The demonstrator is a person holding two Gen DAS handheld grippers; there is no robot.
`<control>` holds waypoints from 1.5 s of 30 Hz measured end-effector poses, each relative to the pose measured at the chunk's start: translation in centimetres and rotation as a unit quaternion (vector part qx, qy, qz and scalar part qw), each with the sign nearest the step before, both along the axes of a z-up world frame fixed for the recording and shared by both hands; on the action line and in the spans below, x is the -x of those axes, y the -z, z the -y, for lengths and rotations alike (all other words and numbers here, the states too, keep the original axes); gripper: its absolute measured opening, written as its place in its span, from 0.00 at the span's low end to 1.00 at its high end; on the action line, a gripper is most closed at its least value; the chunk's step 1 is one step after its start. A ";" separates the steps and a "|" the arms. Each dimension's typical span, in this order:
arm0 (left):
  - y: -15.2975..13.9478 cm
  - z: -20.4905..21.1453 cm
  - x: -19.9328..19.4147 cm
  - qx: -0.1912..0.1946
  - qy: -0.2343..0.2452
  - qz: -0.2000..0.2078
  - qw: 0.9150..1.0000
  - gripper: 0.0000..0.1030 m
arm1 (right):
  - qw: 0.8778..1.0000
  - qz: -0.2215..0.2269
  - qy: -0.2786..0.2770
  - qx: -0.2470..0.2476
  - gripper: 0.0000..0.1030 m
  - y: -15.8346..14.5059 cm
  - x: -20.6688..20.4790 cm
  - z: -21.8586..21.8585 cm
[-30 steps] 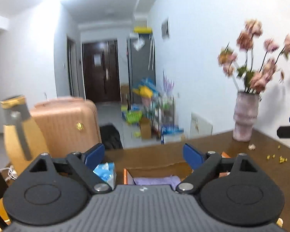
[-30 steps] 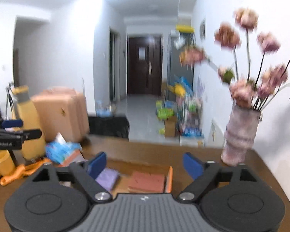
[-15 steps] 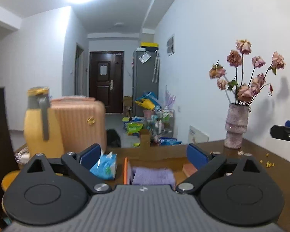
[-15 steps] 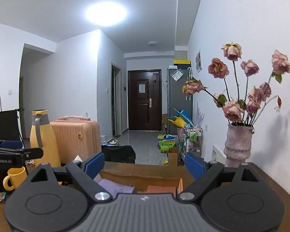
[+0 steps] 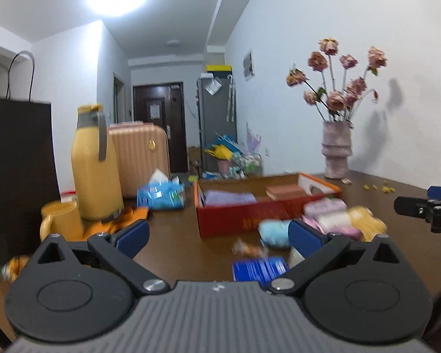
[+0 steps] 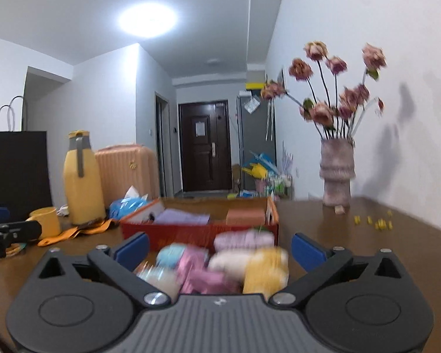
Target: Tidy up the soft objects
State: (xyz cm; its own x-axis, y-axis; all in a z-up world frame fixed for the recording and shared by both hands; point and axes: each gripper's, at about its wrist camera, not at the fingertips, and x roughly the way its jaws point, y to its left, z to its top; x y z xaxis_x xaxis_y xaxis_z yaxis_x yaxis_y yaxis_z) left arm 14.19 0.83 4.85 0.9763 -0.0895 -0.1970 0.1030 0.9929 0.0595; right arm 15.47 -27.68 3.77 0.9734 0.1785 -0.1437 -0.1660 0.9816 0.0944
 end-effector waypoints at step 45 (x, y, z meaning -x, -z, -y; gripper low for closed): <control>7.0 -2.4 -9.3 0.083 0.038 -0.207 0.974 0.34 | 0.964 -0.190 -0.170 -0.071 0.38 5.7 -8.9 -8.2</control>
